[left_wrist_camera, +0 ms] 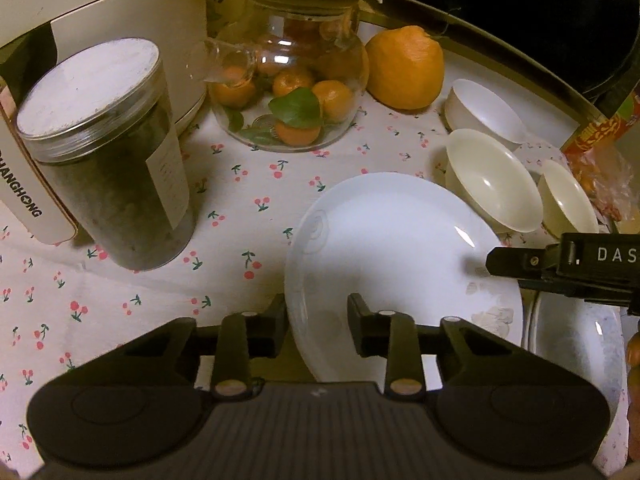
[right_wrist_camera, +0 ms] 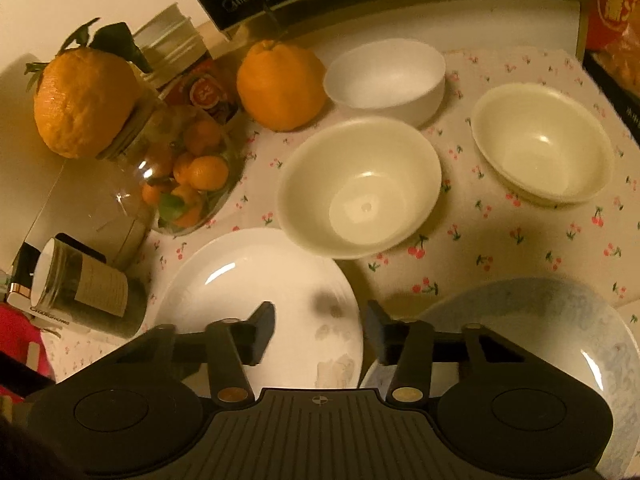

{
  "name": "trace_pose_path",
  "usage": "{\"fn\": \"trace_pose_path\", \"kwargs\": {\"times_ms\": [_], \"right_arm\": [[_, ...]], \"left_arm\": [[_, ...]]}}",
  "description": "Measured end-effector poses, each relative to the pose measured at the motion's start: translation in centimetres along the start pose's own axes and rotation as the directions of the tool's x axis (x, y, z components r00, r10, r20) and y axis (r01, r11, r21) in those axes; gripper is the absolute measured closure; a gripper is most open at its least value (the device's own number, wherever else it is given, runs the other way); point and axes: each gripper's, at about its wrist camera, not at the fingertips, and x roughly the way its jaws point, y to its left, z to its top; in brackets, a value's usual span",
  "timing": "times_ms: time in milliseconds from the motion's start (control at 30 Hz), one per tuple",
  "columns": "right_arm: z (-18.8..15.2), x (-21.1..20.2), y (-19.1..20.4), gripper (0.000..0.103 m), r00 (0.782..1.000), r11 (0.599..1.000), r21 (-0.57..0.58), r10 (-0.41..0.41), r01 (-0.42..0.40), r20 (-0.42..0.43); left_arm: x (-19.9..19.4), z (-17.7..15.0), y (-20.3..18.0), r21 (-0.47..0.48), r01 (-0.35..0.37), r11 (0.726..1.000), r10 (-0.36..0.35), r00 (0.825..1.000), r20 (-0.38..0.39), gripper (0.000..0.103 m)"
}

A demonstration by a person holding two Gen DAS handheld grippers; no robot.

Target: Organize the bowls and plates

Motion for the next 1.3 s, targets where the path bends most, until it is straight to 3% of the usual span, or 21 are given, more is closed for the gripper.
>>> {"fn": "trace_pose_path", "kwargs": {"times_ms": [300,467,1000,1300], "right_arm": [[0.1,0.9,-1.4,0.072,0.999,0.997,0.057,0.046,-0.046,0.008],[0.0,0.3,-1.6,0.073,0.998,0.995,0.078,0.066,-0.067,0.010],[-0.8,-3.8,-3.0,0.073,0.990,0.986,0.096,0.127,-0.133,0.063],[-1.5,-6.1,-4.7,0.073,0.992,0.987,0.112,0.104,-0.112,0.073]], "left_arm": [[0.3,-0.2,0.5,-0.019,0.017,1.000,-0.017,1.000,0.001,0.084],[-1.0,-0.1,0.1,0.037,0.000,0.999,-0.002,0.999,0.054,0.084],[-4.1,-0.9,0.0,0.033,0.113,0.993,-0.116,0.984,0.135,0.084],[-5.2,-1.7,-1.6,0.059,0.181,0.982,-0.188,0.972,0.142,0.084]]}}
